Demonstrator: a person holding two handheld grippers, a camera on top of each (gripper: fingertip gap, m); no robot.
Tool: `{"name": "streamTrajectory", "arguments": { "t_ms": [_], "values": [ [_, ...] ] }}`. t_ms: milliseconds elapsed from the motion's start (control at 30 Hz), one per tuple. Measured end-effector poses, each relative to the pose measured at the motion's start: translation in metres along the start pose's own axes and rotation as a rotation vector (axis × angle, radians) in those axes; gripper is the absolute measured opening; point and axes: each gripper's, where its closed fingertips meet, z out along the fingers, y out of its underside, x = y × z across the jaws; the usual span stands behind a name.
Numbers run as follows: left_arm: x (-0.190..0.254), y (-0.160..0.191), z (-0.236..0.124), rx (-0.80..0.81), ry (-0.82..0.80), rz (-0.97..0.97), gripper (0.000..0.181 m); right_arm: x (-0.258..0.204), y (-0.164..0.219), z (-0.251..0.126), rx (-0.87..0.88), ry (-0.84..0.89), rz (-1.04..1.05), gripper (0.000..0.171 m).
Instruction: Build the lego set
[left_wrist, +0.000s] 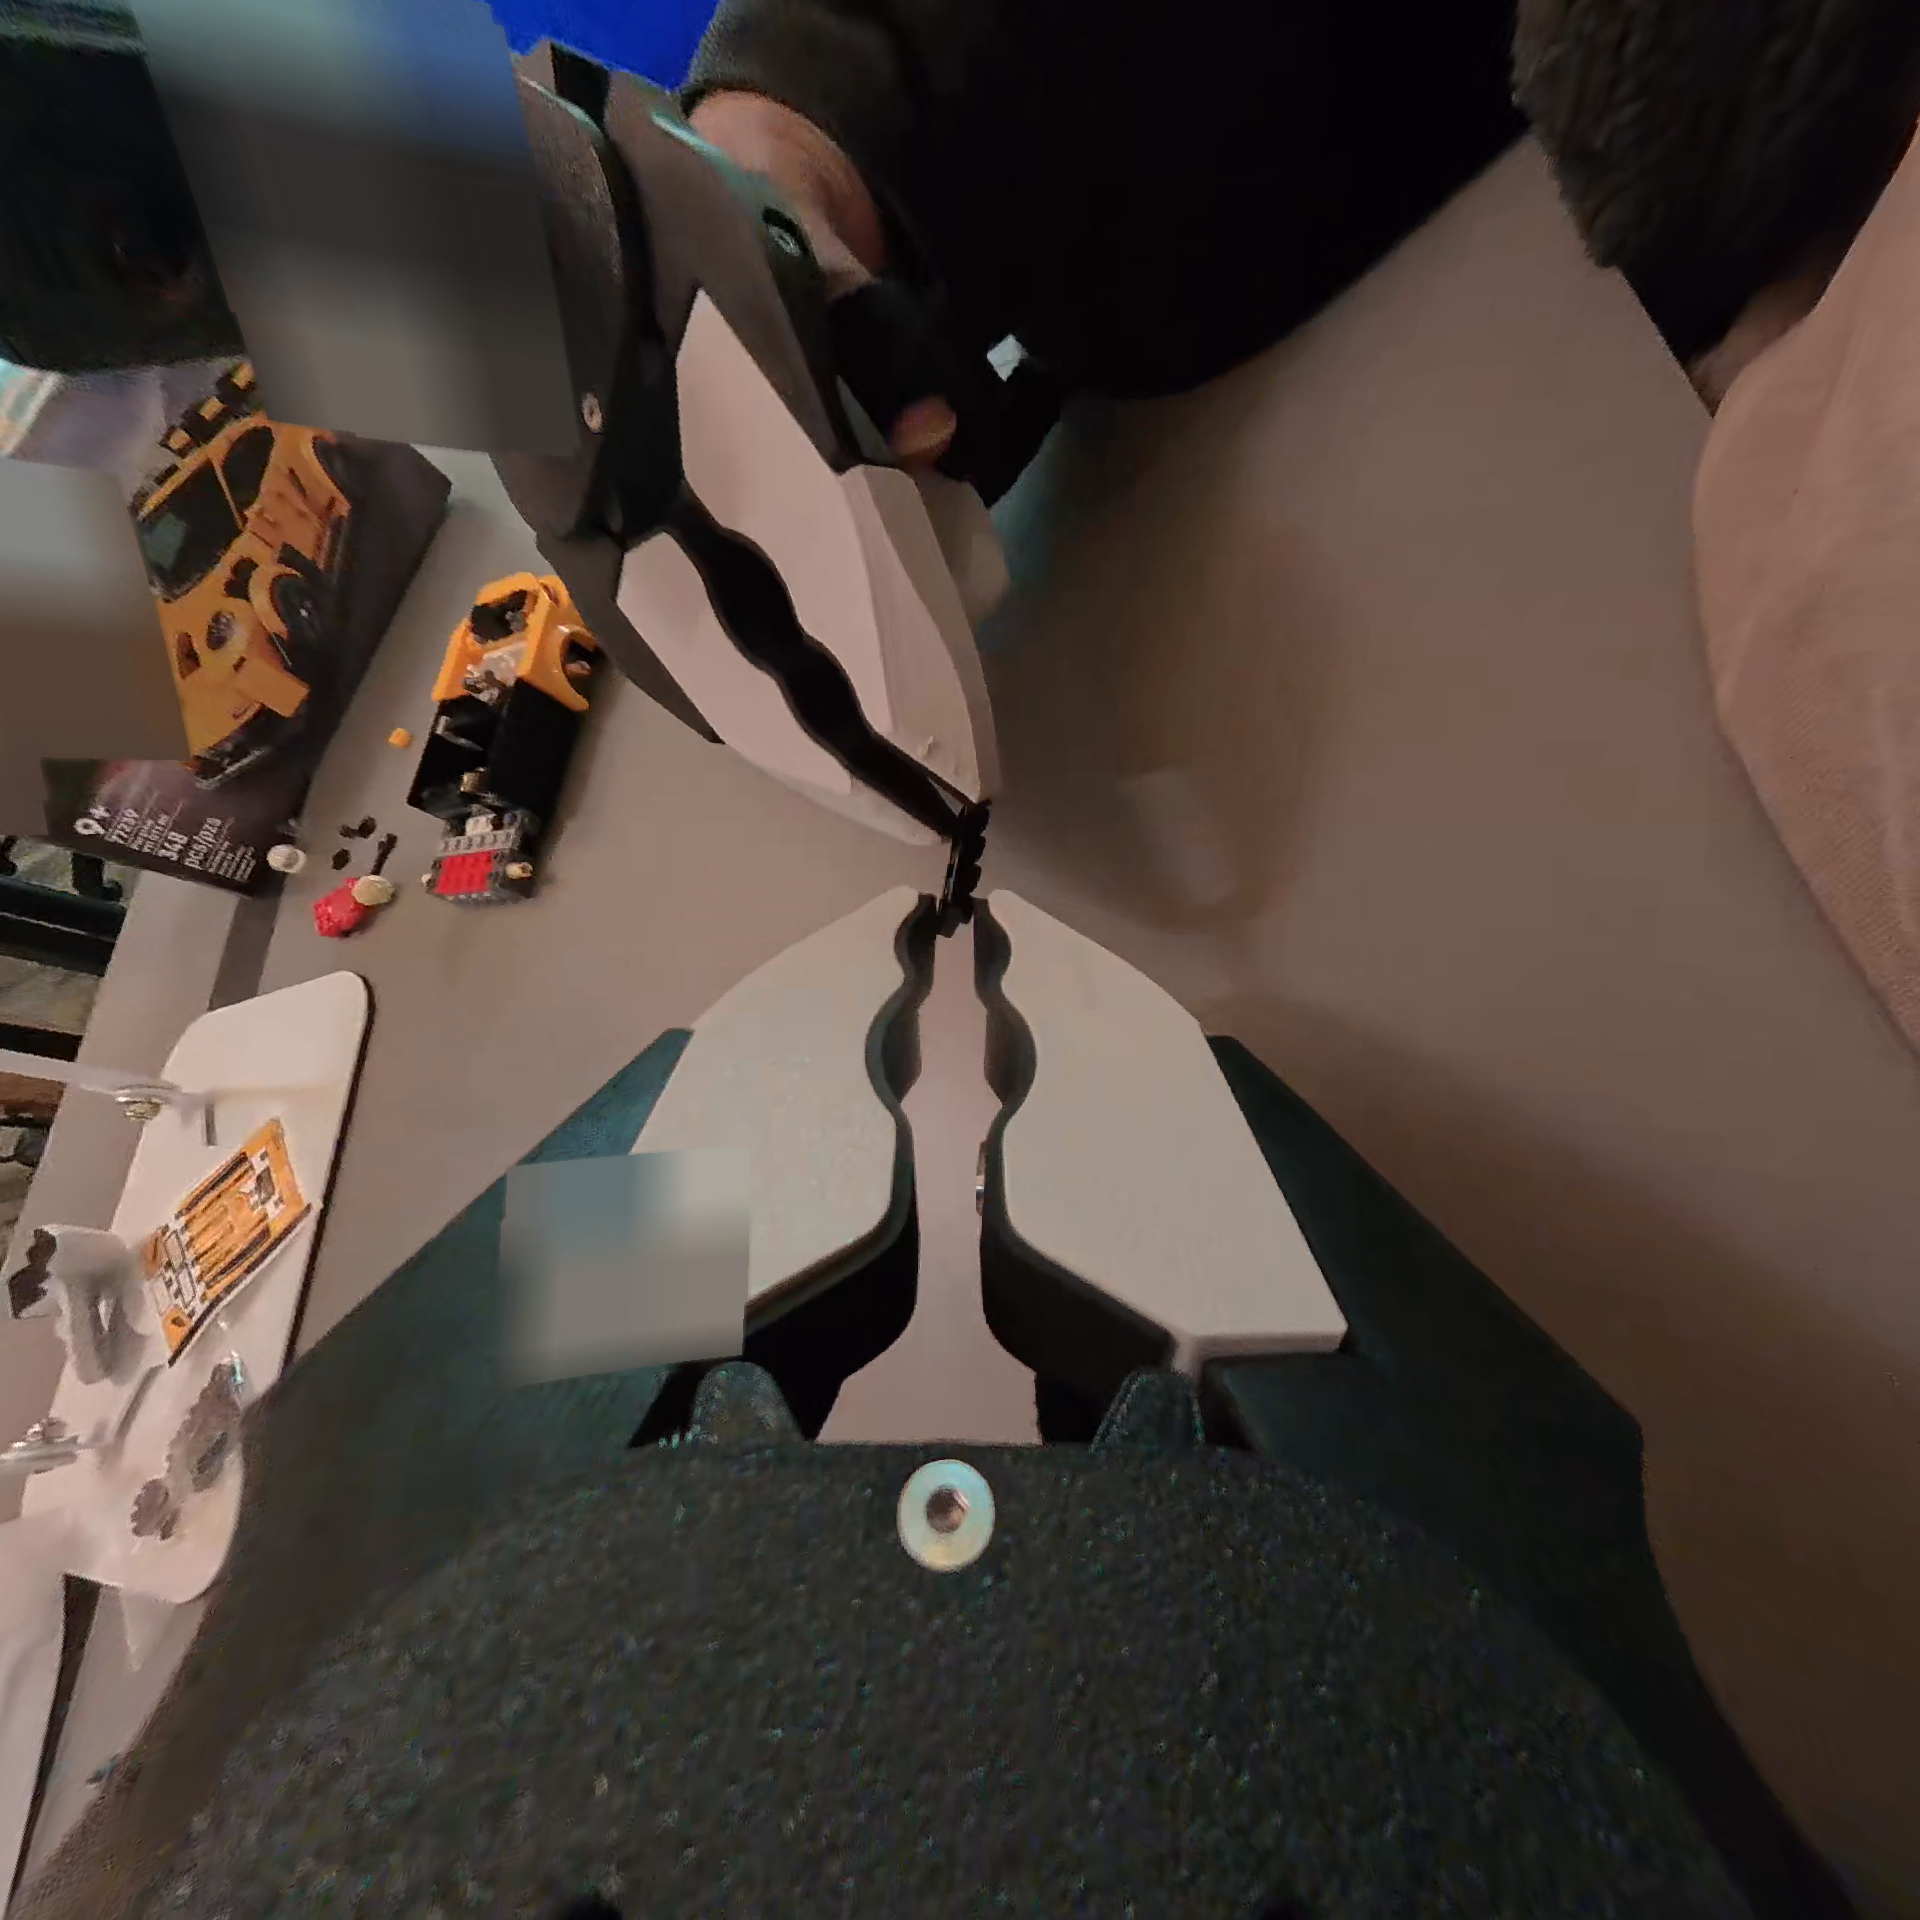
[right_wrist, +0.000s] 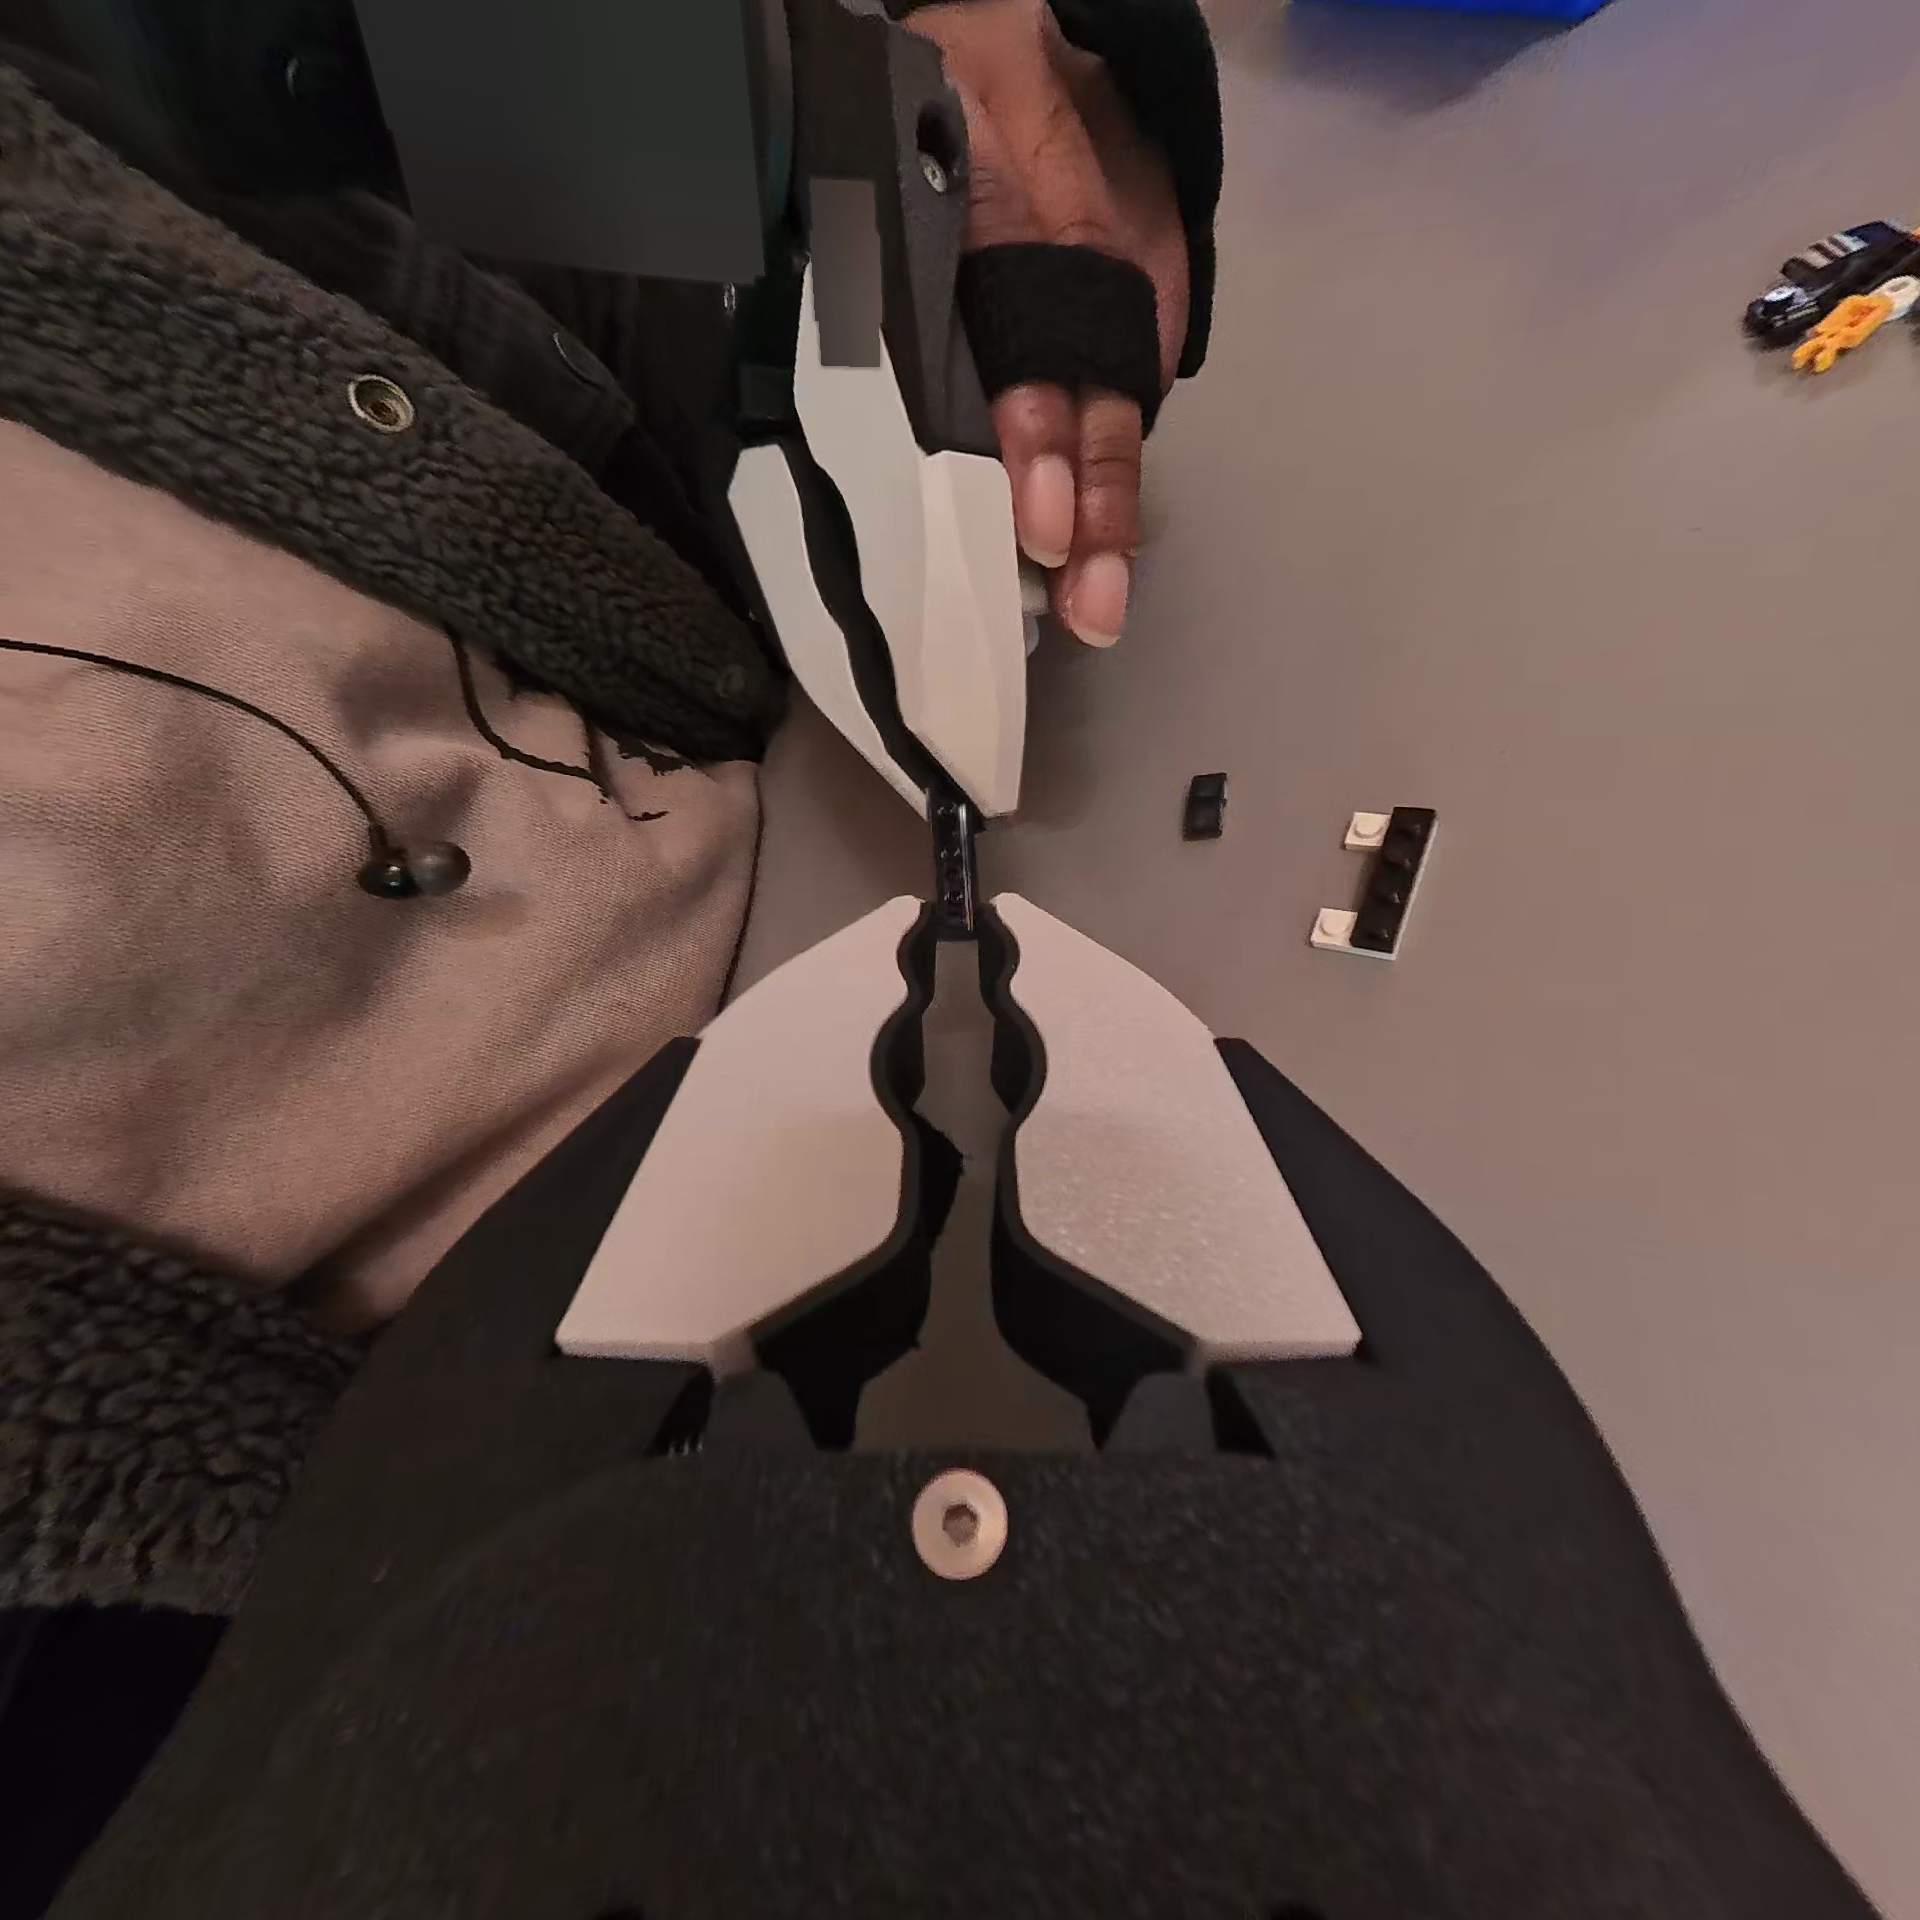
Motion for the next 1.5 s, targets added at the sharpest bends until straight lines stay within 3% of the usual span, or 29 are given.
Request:
{"name": "streamTrajectory", "arguments": {
  "t_ms": [133, 233, 333, 400, 600, 733, 800, 900, 967, 1233, 1500],
  "values": [
    [-0.004, 0.003, 0.001, 0.012, 0.036, -0.163, 0.005, 0.009, -0.005, -0.004, 0.026, 0.068, -0.042, 0.006],
    [-0.010, 0.012, 0.005, 0.048, 0.165, -0.589, 0.004, 0.017, -0.023, -0.015, 0.095, 0.263, -0.301, 0.017],
    [-0.018, 0.006, 0.006, 0.198, 0.351, -1.079, 0.004, 0.022, -0.024, -0.018, 0.015, 0.462, -0.595, 0.022],
    [-0.022, 0.007, 0.006, 0.271, 0.436, -1.278, 0.004, 0.029, -0.020, -0.016, -0.065, 0.565, -0.715, 0.022],
    [-0.026, 0.008, 0.006, 0.338, 0.510, -1.443, 0.004, 0.037, -0.018, -0.012, -0.111, 0.651, -0.776, 0.008],
    [-0.025, 0.015, 0.007, 0.259, 0.433, -1.326, 0.006, 0.038, -0.007, -0.010, -0.163, 0.569, -0.616, 0.008],
    [-0.030, 0.024, -0.001, 0.179, 0.311, -1.119, 0.022, 0.041, 0.008, -0.009, -0.243, 0.531, -0.544, 0.008],
    [-0.027, 0.047, -0.010, -0.056, 0.138, -0.729, 0.025, 0.048, 0.027, -0.002, -0.356, 0.512, -0.445, 0.008],
    [-0.018, 0.057, -0.011, -0.165, 0.139, -0.602, 0.024, 0.050, 0.036, 0.004, -0.401, 0.498, -0.419, 0.008],
    [0.009, 0.079, -0.003, -0.337, 0.221, -0.495, 0.022, 0.053, 0.038, 0.011, -0.403, 0.506, -0.412, 0.009],
    [0.009, 0.075, 0.005, -0.292, 0.230, -0.525, 0.008, 0.051, 0.020, 0.001, -0.272, 0.497, -0.384, 0.017]
  ]
}}
